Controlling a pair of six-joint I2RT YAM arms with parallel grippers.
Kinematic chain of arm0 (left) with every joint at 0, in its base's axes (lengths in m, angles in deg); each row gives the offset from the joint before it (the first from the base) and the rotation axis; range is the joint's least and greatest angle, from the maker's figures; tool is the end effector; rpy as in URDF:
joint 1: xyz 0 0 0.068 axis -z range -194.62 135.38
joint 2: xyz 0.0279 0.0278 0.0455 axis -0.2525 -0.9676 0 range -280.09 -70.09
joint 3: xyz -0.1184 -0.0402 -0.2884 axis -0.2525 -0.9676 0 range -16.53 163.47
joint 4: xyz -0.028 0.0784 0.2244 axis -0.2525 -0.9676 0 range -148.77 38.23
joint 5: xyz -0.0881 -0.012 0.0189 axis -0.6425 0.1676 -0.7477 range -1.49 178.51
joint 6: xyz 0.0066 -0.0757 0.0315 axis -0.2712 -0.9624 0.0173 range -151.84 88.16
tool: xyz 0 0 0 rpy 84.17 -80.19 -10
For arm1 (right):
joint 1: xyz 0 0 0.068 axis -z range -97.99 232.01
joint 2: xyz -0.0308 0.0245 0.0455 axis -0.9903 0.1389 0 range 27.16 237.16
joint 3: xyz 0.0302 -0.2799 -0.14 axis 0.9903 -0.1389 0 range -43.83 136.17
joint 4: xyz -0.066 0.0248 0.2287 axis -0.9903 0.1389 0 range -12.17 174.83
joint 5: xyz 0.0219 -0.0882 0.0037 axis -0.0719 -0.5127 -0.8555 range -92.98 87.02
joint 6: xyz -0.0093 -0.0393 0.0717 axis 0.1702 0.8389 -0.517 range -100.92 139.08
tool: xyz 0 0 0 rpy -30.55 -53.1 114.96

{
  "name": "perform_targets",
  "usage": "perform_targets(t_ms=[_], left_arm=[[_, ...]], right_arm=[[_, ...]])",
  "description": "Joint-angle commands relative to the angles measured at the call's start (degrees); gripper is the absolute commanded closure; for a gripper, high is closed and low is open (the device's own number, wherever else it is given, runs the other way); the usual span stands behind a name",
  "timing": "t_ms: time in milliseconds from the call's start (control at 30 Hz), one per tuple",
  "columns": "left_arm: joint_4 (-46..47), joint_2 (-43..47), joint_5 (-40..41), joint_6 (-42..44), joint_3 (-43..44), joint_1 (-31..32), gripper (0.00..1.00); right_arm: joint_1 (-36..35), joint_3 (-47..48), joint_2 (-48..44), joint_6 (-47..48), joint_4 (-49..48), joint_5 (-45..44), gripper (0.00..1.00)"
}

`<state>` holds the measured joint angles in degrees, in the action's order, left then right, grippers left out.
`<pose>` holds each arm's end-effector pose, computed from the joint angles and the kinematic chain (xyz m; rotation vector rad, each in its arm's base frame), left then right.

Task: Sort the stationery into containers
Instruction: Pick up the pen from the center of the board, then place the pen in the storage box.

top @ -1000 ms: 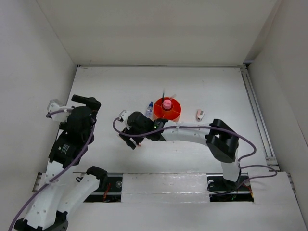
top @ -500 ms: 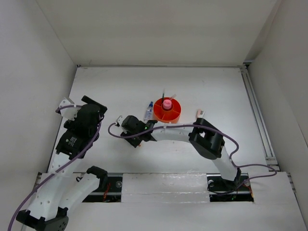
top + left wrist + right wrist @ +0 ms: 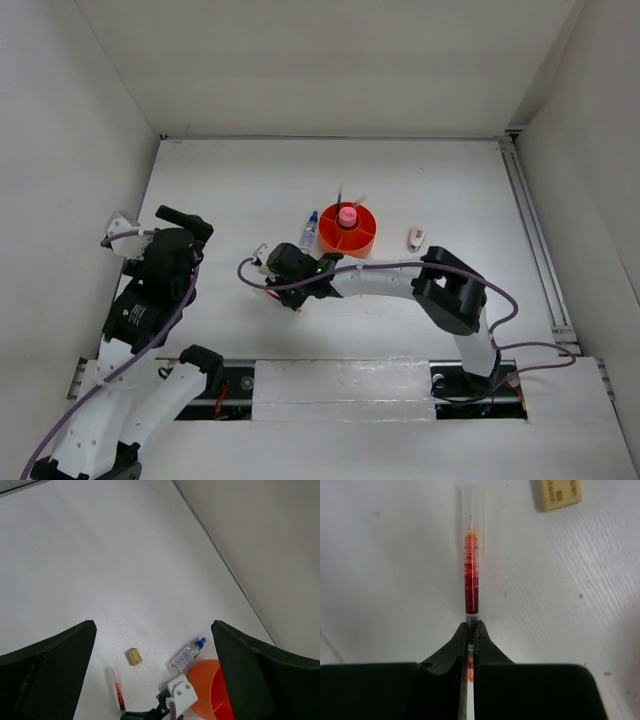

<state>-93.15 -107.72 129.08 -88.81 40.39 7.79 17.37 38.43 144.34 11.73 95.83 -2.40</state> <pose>0.0964 0.0107 0.3822 -0.9697 1.5976 -0.2641 0.1979 0.4193 0.1927 -1.2385 2.2582 0.5182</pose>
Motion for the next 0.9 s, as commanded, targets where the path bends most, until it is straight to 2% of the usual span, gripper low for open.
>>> perform_targets(t_ms=[0, 67, 133, 167, 267, 367, 400, 467, 600, 833, 867], left_arm=[[4.3, 1.2, -1.3, 1.2, 0.6, 0.1, 0.00], [10.5, 2.6, -10.3, 8.6, -0.8, 0.1, 0.00], [20.6, 3.1, -19.2, 13.1, -3.5, 0.1, 0.00], [22.9, 3.1, -26.6, 13.7, -4.0, 0.1, 0.00], [31.3, 0.4, -39.0, 15.3, -6.4, 0.1, 0.00], [39.1, -2.8, -46.3, 15.3, -9.0, 0.1, 0.00], [41.5, -3.3, -50.9, 15.3, -10.0, 0.1, 0.00], [48.6, -4.0, -54.8, 14.2, -12.9, 0.1, 0.00], [56.0, -6.9, -61.2, 13.5, -15.6, 0.1, 0.00], [59.7, -10.4, -64.0, 12.2, -17.5, 0.1, 0.00], [60.4, -10.4, -64.7, 12.1, -17.5, 0.1, 0.04]], right_arm=[[-0.7, -2.2, -12.2, -1.9, -2.4, 5.4, 1.00], [-0.7, -2.8, -16.1, -1.9, -2.4, 3.5, 1.00], [0.0, -2.8, -19.9, -2.4, -1.3, 1.5, 1.00], [0.9, -2.8, -20.7, -2.4, -0.1, 0.6, 1.00], [3.6, -2.3, -22.6, -5.7, 1.2, -3.1, 1.00], [5.7, -5.1, -27.0, -8.6, -1.8, -3.7, 1.00], [5.7, -6.2, -28.4, -9.3, -4.9, -3.7, 1.00], [6.8, -8.2, -31.7, -10.0, -7.1, -3.7, 1.00], [7.3, -8.8, -35.1, -11.1, -8.2, -2.2, 1.00], [8.0, -9.8, -37.4, -11.1, -9.3, -2.2, 1.00], [8.0, -9.8, -37.4, -11.1, -10.0, -2.2, 1.00]])
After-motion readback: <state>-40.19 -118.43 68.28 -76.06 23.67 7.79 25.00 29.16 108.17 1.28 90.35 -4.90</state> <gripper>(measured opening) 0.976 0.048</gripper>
